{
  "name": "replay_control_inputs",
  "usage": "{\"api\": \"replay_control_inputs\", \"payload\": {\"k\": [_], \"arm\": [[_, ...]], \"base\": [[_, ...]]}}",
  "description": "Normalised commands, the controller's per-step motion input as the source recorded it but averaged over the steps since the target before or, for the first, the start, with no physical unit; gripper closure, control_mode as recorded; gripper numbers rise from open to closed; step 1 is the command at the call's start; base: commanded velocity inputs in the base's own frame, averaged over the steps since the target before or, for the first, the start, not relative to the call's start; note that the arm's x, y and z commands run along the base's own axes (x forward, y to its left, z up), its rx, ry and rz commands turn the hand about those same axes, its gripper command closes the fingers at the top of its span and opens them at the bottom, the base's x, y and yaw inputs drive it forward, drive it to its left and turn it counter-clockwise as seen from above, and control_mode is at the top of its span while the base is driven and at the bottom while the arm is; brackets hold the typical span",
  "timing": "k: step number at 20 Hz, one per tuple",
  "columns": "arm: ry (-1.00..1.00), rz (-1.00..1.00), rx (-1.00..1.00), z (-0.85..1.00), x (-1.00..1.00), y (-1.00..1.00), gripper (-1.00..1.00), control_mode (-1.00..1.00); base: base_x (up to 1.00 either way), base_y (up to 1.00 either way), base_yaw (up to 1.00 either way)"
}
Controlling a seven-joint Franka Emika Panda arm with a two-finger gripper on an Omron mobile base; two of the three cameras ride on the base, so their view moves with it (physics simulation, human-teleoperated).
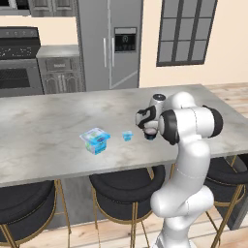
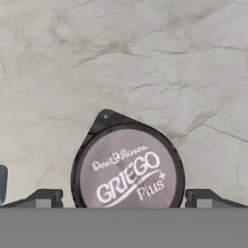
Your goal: Stack the yogurt containers by placing the smaller containers on top of the larger containers.
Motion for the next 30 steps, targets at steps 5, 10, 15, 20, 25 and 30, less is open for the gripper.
{"api": "replay_control_inputs", "payload": {"k": [5, 10, 15, 20, 25, 30], "arm": [[0.0, 0.0, 0.0, -0.1, 0.0, 0.0, -1.0, -1.0], [0.0, 0.0, 0.0, -0.09, 0.02, 0.0, -1.0, -1.0], [0.0, 0.0, 0.0, -0.07, 0.02, 0.0, -1.0, -1.0], [0.0, 0.0, 0.0, -0.07, 0.04, 0.0, -1.0, -1.0], [0.0, 0.0, 0.0, -0.08, 0.06, 0.0, -1.0, -1.0], [0.0, 0.0, 0.0, -0.1, 0.06, 0.0, -1.0, -1.0]], "base": [[0.0, 0.0, 0.0], [0.0, 0.0, 0.0], [0.0, 0.0, 0.0], [0.0, 0.0, 0.0], [0.0, 0.0, 0.0], [0.0, 0.0, 0.0]]}}
